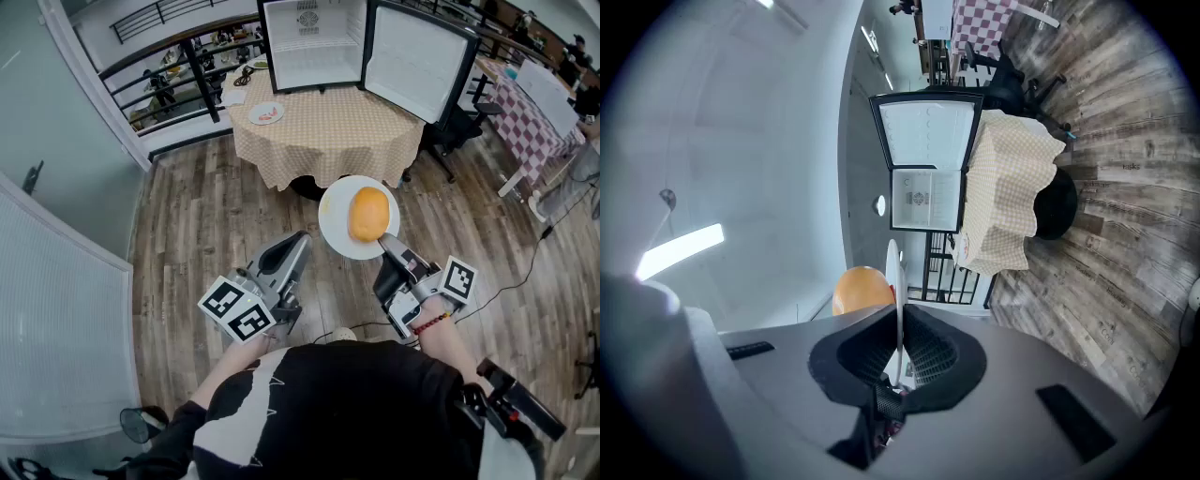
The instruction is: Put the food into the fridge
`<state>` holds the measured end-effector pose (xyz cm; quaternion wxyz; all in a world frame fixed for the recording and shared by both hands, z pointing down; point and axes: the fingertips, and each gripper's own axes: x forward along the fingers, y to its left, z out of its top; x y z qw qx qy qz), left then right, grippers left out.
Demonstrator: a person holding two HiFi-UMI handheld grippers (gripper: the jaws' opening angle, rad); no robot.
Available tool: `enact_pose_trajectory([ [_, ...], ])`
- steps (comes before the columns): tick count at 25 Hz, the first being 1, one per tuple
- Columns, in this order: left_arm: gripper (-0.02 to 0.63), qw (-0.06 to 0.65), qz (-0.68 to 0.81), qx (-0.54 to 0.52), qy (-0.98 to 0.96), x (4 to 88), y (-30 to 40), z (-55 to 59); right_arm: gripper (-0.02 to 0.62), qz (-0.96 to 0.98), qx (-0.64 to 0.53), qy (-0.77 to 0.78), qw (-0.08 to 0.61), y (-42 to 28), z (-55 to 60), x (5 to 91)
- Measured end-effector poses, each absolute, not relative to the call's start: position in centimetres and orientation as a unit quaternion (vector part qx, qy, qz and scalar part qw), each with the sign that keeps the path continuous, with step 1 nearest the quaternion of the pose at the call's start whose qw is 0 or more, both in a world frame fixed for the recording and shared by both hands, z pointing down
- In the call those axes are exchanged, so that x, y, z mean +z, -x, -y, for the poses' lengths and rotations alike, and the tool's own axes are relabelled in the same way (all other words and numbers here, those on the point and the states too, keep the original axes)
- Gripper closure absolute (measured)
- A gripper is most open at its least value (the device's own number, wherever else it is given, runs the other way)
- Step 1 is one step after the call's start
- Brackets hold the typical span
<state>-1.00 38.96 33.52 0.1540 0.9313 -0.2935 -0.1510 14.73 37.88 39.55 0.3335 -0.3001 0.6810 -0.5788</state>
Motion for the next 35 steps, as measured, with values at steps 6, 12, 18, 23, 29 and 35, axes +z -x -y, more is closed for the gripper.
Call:
enact_pose_trajectory([
  [6, 0.594, 0.156, 0.291, -0.15, -0.932, 33.3, 1.1, -39.1, 0.572, -0.682, -0.578, 0.301, 0.331, -14.4, -38.1, 39.3],
  [12, 0.594, 0.152, 0.289, -0.152, -0.933, 33.1, 1.4, -40.3, 0.572, -0.69, -0.57, 0.295, 0.334, -14.1, -39.2, 38.7],
  [18, 0.594, 0.146, 0.287, -0.15, -0.935, 32.5, 2.9, -41.3, 0.572, -0.695, -0.568, 0.267, 0.351, -12.2, -39.8, 37.9],
  [23, 0.594, 0.138, 0.279, -0.138, -0.94, 32.9, 4.4, -43.1, 0.571, -0.694, -0.557, 0.275, 0.363, -10.5, -41.5, 38.1],
  [29, 0.594, 0.141, 0.275, -0.122, -0.943, 34.6, 5.3, -45.0, 0.569, -0.686, -0.555, 0.283, 0.377, -9.9, -43.6, 39.4],
  [35, 0.594, 0.151, 0.274, -0.124, -0.942, 35.2, 6.3, -44.6, 0.569, -0.683, -0.561, 0.285, 0.37, -8.7, -42.9, 39.8],
])
